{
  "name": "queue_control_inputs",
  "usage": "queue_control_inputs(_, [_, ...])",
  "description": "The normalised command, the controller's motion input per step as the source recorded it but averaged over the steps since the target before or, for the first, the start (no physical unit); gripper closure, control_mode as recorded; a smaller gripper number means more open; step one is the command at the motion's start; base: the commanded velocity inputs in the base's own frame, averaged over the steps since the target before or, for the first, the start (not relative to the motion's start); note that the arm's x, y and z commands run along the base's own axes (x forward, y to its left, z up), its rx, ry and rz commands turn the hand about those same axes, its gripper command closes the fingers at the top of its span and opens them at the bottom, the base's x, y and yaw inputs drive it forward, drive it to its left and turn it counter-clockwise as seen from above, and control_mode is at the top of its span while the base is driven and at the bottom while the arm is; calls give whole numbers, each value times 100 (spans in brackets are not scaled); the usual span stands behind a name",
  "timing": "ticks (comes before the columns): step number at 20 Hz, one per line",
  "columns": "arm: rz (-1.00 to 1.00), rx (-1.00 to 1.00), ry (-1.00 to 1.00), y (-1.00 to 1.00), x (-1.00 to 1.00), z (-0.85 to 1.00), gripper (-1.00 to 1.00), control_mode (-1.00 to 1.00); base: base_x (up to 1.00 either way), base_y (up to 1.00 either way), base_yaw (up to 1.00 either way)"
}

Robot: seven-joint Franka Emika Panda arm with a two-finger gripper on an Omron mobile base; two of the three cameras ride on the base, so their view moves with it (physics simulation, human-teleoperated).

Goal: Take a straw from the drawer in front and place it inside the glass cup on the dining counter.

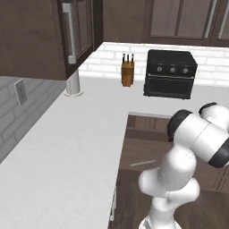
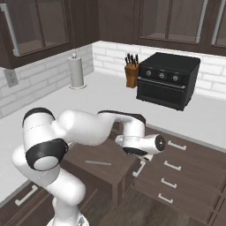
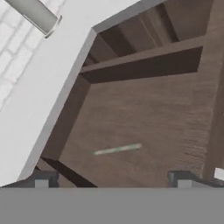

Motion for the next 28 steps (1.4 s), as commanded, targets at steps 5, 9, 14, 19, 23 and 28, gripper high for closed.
queue_control_inputs(5, [-2,-5,38,53,29,8,-100,-100,0,0,0])
queue_control_inputs(9, [0,-15,28,32,25,-38,-100,-100,0,0,0])
queue_control_inputs(14, [0,-15,22,12,29,-49,-100,-100,0,0,0])
queue_control_inputs(19, [0,-15,15,0,20,-42,-100,-100,0,0,0])
queue_control_inputs(23, [0,-15,7,-1,0,-40,-100,-100,0,0,0])
queue_control_inputs(28, [0,-11,6,-11,0,-45,-100,-100,0,0,0])
